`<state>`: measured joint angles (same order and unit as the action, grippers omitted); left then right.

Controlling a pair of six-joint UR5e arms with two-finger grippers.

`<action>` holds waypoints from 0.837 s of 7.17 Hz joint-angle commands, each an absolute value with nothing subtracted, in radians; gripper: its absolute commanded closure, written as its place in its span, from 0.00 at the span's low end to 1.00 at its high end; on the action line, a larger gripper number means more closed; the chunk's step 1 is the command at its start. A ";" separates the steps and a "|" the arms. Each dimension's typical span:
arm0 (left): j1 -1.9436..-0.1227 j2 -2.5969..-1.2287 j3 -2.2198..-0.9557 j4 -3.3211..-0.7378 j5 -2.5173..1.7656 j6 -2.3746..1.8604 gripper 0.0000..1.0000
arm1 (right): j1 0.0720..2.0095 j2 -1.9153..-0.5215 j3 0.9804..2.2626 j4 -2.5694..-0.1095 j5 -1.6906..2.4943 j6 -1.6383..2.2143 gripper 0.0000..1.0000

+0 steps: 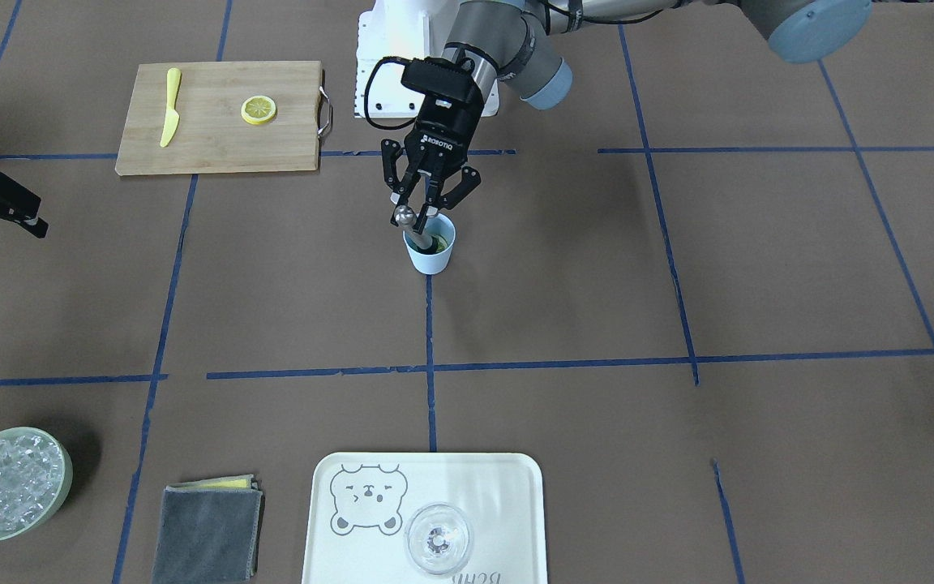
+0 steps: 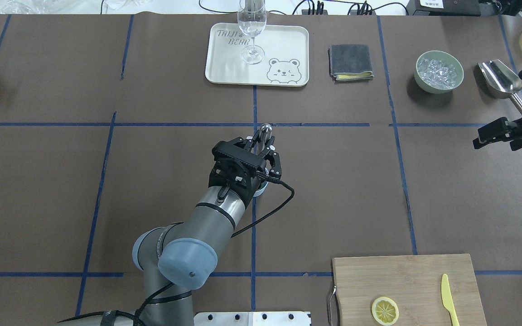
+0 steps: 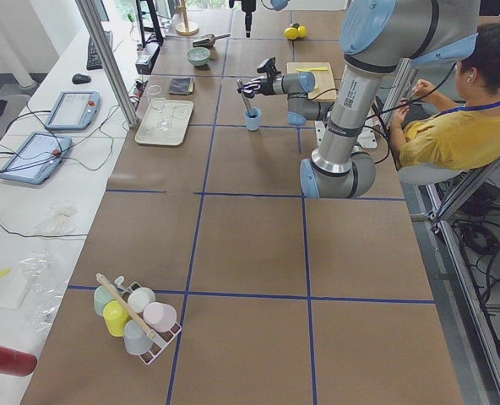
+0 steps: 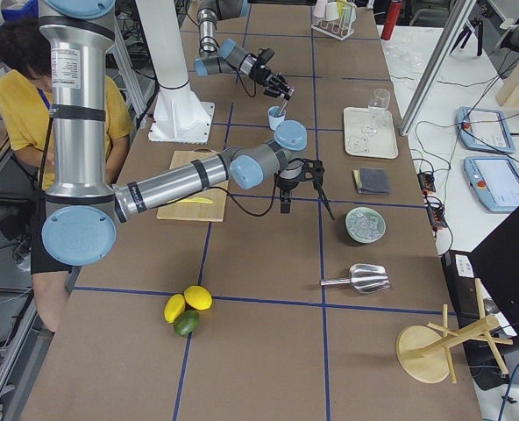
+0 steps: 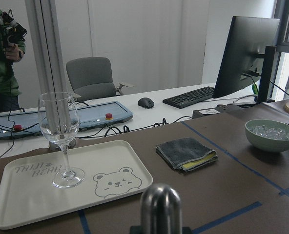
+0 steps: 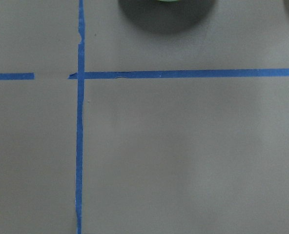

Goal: Squeeze lemon into cup
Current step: 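Press the muddler down into the cup onto the lemon slice with the left gripper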

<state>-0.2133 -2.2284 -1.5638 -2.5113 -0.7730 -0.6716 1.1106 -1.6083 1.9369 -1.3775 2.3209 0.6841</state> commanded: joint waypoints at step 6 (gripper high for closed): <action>-0.202 -2.230 -1.679 -2.508 -0.782 -0.506 1.00 | 1.111 -1.606 1.937 -1.378 2.321 0.689 0.00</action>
